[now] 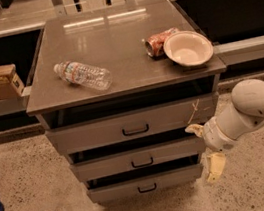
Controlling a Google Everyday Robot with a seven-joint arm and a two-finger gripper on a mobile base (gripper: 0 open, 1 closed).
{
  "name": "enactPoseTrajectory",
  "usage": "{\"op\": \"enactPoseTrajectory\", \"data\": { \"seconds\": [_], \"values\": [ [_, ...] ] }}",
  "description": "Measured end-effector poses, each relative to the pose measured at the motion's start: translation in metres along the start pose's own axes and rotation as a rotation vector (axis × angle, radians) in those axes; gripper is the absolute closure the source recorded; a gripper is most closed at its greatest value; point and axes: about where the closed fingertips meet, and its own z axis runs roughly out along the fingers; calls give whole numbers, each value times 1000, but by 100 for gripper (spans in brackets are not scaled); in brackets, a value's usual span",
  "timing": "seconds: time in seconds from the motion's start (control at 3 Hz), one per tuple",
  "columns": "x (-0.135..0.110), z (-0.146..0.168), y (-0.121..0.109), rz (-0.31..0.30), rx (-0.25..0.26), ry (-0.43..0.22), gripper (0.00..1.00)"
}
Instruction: Open bottom drawer
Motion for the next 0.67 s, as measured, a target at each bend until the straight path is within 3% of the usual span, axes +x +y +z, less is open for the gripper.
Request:
{"op": "enactPoseTrajectory", "data": {
  "seconds": [0.33, 0.67],
  "values": [
    [21, 57, 0, 12, 4, -157, 0],
    [43, 130, 11, 33, 51, -282, 0]
  ]
}}
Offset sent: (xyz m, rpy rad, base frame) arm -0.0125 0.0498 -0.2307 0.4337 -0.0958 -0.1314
